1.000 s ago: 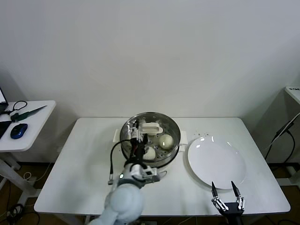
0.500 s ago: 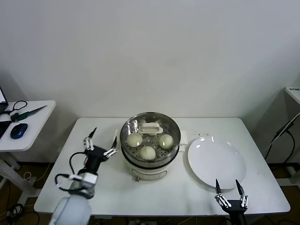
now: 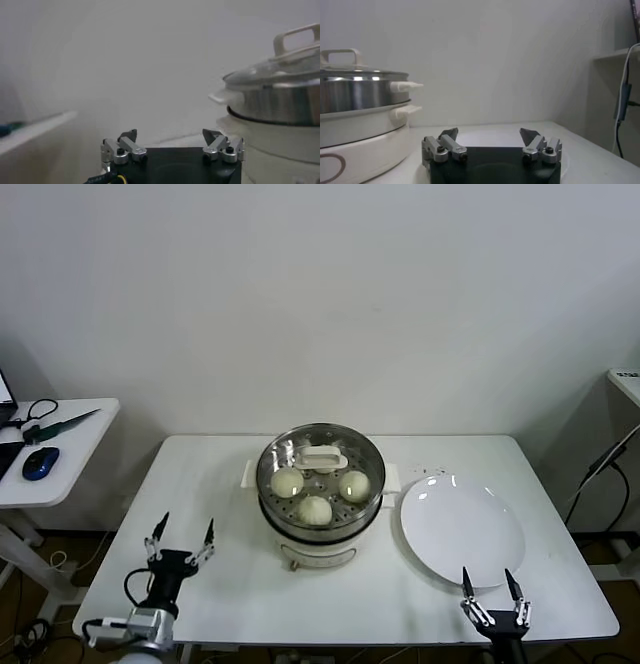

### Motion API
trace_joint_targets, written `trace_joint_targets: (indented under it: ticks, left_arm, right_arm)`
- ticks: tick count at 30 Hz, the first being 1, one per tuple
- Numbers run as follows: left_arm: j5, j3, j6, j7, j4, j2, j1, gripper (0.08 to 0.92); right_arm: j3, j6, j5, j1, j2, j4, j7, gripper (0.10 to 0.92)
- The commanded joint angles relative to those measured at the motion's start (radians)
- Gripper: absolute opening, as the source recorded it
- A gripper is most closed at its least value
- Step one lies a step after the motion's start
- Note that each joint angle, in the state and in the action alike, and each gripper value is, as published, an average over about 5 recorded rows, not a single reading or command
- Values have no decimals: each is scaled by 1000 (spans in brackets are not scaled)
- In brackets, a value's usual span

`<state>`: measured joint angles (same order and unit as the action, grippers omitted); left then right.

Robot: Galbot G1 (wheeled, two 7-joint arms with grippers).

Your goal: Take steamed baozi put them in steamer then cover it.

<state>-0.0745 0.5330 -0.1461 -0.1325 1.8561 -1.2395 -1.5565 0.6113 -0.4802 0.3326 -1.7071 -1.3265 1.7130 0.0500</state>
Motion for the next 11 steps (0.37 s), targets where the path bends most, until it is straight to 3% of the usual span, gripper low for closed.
trace_joint_targets:
  ticks: [1, 11]
  left_arm:
    - [-92, 43, -119, -37, -101, -4, -55, 823]
    - [-94, 15, -124, 8, -102, -19, -54, 823]
  right_arm:
    - [-3, 4, 3, 4, 3, -6, -5, 823]
    - [-7, 3, -1, 5, 2, -4, -4, 823]
